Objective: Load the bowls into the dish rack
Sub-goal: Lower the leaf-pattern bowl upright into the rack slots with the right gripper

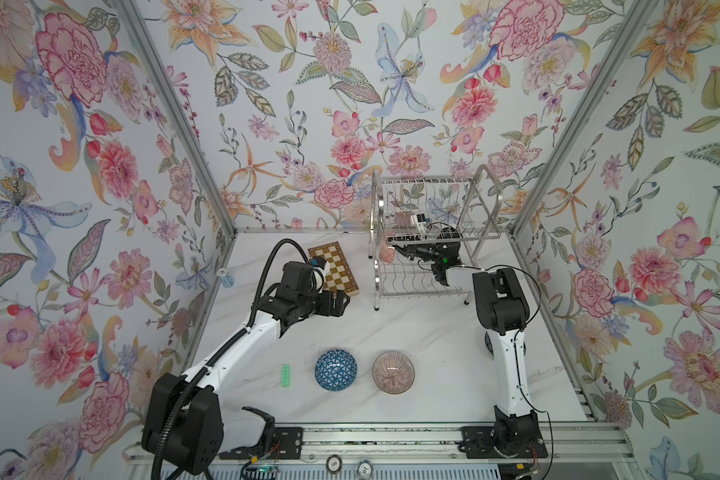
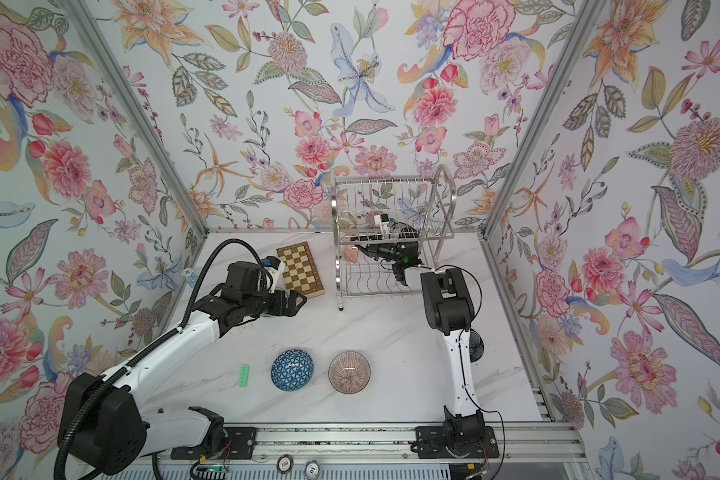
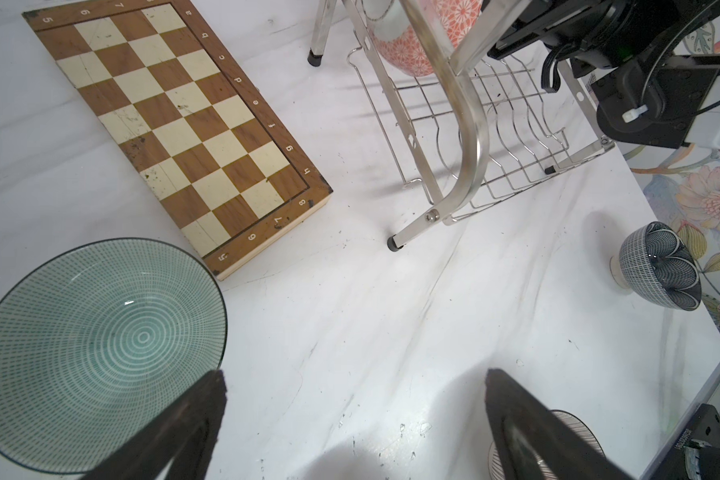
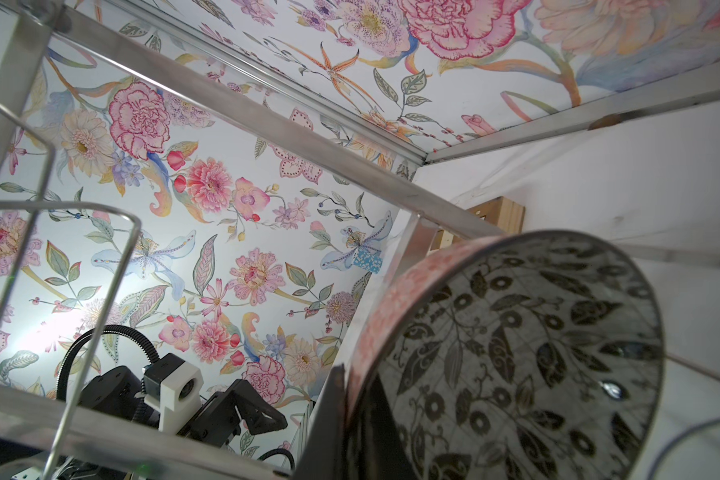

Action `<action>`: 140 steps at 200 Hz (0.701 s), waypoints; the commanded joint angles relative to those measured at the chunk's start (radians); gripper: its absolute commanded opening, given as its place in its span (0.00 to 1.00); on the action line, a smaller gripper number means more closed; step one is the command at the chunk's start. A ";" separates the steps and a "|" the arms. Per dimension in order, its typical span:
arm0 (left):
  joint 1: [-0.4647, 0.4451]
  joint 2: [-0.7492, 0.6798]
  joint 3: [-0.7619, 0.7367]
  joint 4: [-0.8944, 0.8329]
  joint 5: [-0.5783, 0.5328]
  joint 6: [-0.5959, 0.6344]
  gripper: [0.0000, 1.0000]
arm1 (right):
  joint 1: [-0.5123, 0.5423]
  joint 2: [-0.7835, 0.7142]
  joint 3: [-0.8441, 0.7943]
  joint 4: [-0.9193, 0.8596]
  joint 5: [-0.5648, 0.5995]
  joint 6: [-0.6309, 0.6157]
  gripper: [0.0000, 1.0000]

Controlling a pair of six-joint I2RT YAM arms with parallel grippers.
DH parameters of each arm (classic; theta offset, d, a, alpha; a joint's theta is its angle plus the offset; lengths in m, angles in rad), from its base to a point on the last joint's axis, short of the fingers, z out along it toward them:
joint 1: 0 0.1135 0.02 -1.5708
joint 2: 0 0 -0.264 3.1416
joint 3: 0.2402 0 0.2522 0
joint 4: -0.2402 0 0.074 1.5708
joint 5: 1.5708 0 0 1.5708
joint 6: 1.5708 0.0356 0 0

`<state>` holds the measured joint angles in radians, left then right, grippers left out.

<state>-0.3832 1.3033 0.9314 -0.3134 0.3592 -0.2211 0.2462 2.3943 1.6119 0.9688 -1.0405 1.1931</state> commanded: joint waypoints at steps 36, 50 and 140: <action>-0.015 0.005 0.029 -0.015 -0.015 0.021 0.99 | -0.007 0.009 0.040 -0.085 0.000 -0.082 0.01; -0.016 0.008 0.030 -0.013 -0.020 0.019 0.99 | -0.008 0.009 0.039 -0.094 0.010 -0.086 0.02; -0.023 0.025 0.041 -0.010 -0.030 0.019 0.99 | -0.004 -0.027 0.050 -0.319 0.055 -0.250 0.03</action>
<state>-0.3939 1.3098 0.9367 -0.3134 0.3511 -0.2211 0.2451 2.3936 1.6501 0.8043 -1.0206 1.0401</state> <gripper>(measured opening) 0.990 0.074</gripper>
